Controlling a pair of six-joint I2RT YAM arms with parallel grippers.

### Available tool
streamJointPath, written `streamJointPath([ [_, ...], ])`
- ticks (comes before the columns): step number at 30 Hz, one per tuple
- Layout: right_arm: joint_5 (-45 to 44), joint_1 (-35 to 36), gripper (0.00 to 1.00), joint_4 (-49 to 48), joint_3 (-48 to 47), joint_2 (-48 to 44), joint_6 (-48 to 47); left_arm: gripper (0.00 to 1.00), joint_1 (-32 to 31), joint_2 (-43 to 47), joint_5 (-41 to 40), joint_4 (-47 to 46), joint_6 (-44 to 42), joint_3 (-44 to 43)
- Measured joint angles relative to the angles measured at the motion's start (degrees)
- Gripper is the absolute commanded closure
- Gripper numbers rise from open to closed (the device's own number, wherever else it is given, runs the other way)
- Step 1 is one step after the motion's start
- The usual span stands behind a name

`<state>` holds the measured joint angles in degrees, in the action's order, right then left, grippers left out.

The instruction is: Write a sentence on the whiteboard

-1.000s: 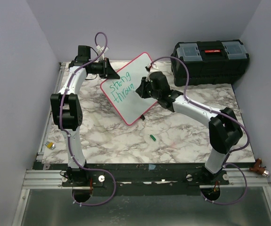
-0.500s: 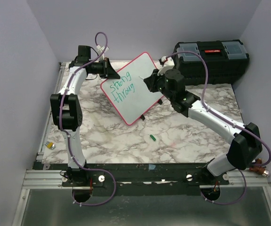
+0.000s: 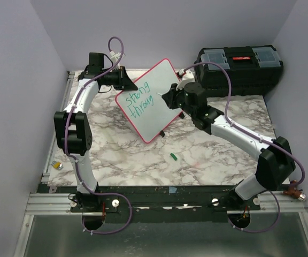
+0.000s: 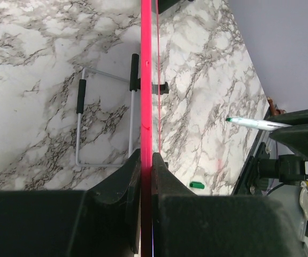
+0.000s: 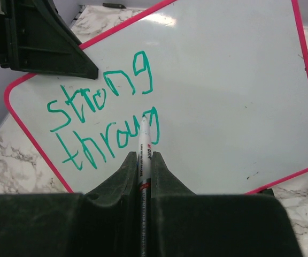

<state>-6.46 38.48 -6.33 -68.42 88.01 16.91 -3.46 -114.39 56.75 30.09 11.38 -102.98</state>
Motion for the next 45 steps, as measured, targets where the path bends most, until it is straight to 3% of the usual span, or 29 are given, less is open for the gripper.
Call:
streamJointPath([
  [13,4.2,-3.3,0.99,-4.8,0.7,4.3,1.2,1.00,-1.4,1.7,-3.3,-0.4,1.8,1.6],
  [45,8.8,-5.1,0.99,-6.1,-4.4,12.6,3.1,1.00,-2.9,1.7,-4.7,-0.2,2.2,1.5],
])
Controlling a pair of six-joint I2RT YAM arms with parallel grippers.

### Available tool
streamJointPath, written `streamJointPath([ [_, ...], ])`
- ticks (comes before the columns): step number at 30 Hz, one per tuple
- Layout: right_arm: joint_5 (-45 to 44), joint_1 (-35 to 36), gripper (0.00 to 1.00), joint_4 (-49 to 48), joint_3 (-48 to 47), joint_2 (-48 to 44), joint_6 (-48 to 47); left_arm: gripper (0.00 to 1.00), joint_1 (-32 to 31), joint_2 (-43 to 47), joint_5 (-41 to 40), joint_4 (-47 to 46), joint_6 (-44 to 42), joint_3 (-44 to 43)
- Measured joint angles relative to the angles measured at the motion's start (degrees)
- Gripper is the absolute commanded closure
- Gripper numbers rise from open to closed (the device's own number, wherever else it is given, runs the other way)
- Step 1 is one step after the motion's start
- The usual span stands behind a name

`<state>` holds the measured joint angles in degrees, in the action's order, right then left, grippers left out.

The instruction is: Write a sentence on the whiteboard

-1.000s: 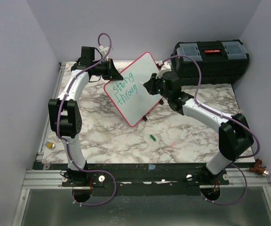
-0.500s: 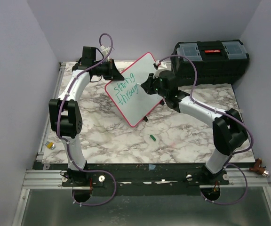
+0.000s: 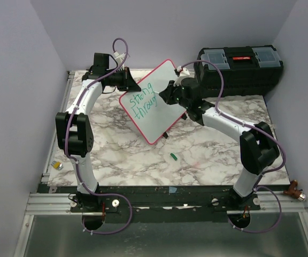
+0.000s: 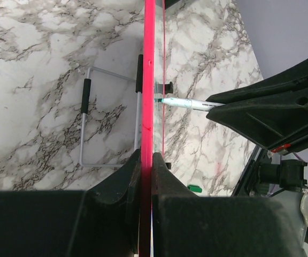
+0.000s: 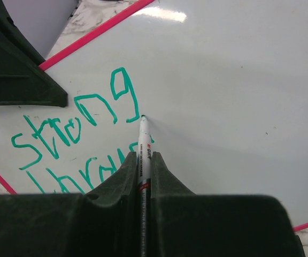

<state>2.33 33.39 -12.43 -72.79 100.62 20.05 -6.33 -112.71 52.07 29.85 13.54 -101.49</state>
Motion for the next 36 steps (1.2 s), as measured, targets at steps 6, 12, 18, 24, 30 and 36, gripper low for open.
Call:
streamJointPath([
  [6,0.7,-0.1,0.99,-2.1,2.3,-0.4,0.9,1.00,0.0,0.0,-0.1,0.0,0.1,0.1],
  [12,1.6,-0.2,0.99,-2.7,6.0,-2.1,1.6,1.00,0.0,0.0,-0.2,0.0,0.1,0.1],
  [18,1.8,-0.2,0.99,-2.7,7.7,-2.9,2.0,1.00,0.0,0.0,-0.2,0.0,0.1,0.1],
  [24,1.9,-0.2,1.00,-2.7,8.6,-3.4,2.4,1.00,0.0,0.1,-0.2,-0.1,0.1,0.2],
  [30,1.8,-0.2,0.99,-2.6,8.5,-3.4,2.4,1.00,0.0,0.4,-0.2,-0.6,0.1,0.7],
  [36,1.7,-0.2,1.00,-0.8,6.8,-3.2,2.4,1.00,0.0,0.6,-0.2,-0.6,0.1,0.9],
])
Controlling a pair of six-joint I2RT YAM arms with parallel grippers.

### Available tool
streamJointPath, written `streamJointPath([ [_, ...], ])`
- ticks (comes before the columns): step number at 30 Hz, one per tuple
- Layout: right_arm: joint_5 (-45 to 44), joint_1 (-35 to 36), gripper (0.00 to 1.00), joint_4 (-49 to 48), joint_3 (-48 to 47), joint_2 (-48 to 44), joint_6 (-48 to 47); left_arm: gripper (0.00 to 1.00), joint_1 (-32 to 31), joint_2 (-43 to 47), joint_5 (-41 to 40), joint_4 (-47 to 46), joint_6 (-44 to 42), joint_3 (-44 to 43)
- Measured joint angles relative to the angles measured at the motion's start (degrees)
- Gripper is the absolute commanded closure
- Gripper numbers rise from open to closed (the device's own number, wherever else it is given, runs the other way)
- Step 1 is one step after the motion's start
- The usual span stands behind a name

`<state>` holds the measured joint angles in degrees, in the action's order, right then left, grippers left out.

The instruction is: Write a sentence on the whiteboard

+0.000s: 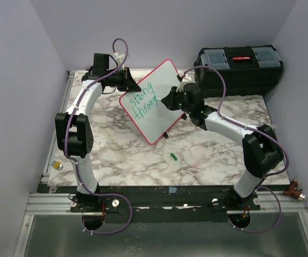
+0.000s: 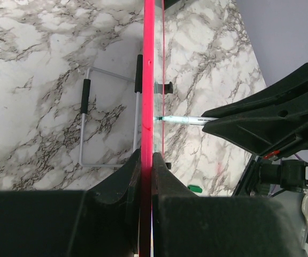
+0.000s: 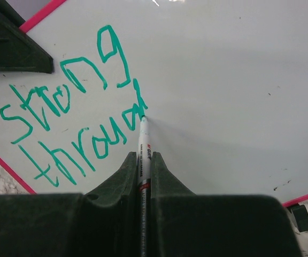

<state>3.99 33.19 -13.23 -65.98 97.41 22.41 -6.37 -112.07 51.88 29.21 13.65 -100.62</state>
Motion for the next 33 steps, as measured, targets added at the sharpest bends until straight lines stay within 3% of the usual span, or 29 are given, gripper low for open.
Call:
streamJointPath([
  [13,-2.0,0.0,0.99,1.5,-5.0,2.2,-0.9,1.00,0.0,0.4,0.0,-0.8,0.1,0.8],
  [33,-4.7,-1.1,0.99,2.0,-2.3,1.5,-0.9,1.00,0.0,0.4,-0.3,-0.9,0.2,0.9],
])
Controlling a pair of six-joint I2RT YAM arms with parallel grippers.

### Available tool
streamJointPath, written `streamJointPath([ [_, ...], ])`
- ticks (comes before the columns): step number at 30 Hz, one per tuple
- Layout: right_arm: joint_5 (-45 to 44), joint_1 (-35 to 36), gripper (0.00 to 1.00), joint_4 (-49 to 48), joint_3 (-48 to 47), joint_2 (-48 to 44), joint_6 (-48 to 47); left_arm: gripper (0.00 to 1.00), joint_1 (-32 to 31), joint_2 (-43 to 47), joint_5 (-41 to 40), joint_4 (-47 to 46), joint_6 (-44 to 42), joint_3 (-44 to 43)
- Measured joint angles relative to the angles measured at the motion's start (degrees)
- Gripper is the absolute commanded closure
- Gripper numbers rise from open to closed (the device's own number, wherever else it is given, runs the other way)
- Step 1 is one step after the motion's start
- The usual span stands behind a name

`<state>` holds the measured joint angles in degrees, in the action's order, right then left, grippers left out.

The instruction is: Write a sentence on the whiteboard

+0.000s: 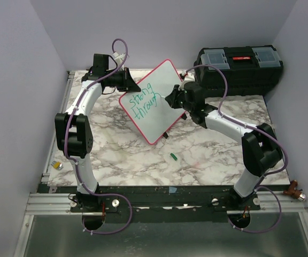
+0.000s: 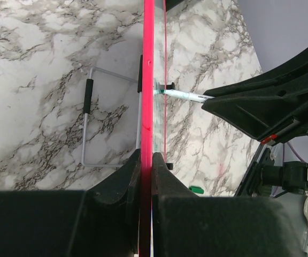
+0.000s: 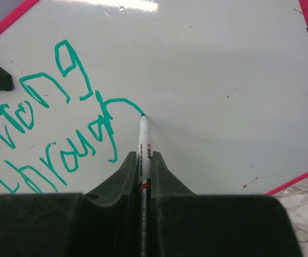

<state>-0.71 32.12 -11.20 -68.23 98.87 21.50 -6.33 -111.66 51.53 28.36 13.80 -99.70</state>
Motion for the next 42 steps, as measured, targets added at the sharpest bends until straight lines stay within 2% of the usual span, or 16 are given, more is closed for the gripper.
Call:
streamJointPath([
  [15,0.0,-0.1,0.99,4.4,0.6,-1.9,-0.5,1.00,-0.1,0.0,-0.1,-0.5,0.0,0.1],
  [31,0.1,-0.1,0.99,8.4,1.7,-12.8,-0.6,1.00,-0.1,-0.1,0.0,-0.7,-0.6,-0.1],
  [42,0.7,0.0,0.99,10.5,3.8,-13.2,-0.6,1.00,0.3,-0.9,0.2,-1.3,-0.6,-0.3],
])
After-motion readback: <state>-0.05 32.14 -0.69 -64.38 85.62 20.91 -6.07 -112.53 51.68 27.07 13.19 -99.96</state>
